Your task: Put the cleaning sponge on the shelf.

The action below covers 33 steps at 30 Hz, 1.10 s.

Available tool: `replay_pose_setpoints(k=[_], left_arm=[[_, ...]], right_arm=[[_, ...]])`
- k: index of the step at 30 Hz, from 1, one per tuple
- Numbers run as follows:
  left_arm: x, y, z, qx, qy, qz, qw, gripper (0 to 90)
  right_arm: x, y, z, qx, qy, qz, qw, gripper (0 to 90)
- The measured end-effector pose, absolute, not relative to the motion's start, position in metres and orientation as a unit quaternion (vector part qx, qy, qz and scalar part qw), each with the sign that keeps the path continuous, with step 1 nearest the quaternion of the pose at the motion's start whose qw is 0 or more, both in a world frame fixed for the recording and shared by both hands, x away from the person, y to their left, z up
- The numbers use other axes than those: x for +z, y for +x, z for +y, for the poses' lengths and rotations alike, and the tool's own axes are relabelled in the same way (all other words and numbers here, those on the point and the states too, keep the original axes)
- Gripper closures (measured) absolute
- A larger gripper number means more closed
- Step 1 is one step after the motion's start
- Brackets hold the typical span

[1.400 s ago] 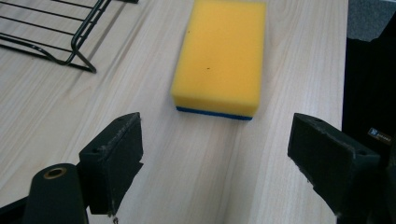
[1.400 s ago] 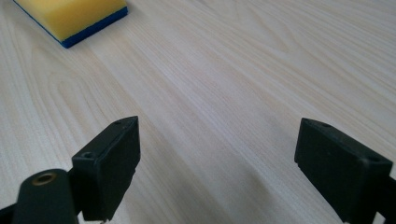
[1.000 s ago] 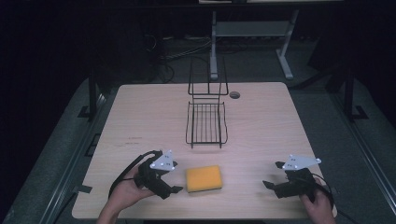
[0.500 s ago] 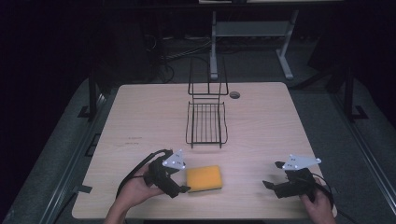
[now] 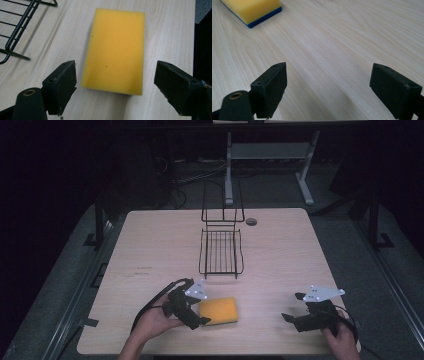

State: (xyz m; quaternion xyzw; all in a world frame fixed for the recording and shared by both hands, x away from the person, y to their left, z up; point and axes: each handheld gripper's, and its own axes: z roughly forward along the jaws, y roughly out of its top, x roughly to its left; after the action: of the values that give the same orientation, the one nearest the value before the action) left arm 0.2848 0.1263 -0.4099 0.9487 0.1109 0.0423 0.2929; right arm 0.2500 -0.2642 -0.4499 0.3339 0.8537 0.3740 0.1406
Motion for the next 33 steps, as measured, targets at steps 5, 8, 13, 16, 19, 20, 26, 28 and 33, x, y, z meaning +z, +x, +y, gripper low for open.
replay_pose_setpoints(k=[5, 8, 13, 16, 19, 20, 26, 28, 33], left_arm=[[-0.411, 0.287, 0.12, 0.042, 0.95, 0.109, 0.289, 17.4], [-0.412, 0.288, 0.116, 0.043, 0.952, 0.105, 0.284, 17.4], [-0.414, 0.289, 0.111, 0.042, 0.954, 0.103, 0.279, 17.4], [-0.416, 0.289, 0.109, 0.042, 0.956, 0.099, 0.274, 17.4], [-0.417, 0.29, 0.106, 0.041, 0.956, 0.099, 0.273, 17.4], [-0.417, 0.29, 0.105, 0.04, 0.956, 0.098, 0.272, 17.4], [-0.421, 0.292, 0.1, 0.038, 0.96, 0.092, 0.261, 17.4], [-0.422, 0.292, 0.098, 0.037, 0.959, 0.095, 0.263, 17.4], [-0.423, 0.293, 0.095, 0.038, 0.961, 0.092, 0.258, 17.4]], right_arm=[[-0.45, 0.25, -0.264, 0.374, 0.333, 0.854, 0.142, 14.0], [-0.45, 0.25, -0.264, 0.374, 0.333, 0.854, 0.142, 14.0], [-0.45, 0.25, -0.264, 0.374, 0.33, 0.855, 0.141, 14.0], [-0.45, 0.25, -0.264, 0.374, 0.33, 0.855, 0.142, 14.0], [-0.449, 0.25, -0.263, 0.374, 0.333, 0.854, 0.14, 14.0], [-0.449, 0.25, -0.263, 0.374, 0.333, 0.854, 0.139, 14.0], [-0.449, 0.25, -0.263, 0.375, 0.331, 0.855, 0.138, 14.0], [-0.449, 0.25, -0.263, 0.375, 0.33, 0.855, 0.138, 14.0], [-0.449, 0.25, -0.262, 0.376, 0.33, 0.855, 0.137, 14.0]])
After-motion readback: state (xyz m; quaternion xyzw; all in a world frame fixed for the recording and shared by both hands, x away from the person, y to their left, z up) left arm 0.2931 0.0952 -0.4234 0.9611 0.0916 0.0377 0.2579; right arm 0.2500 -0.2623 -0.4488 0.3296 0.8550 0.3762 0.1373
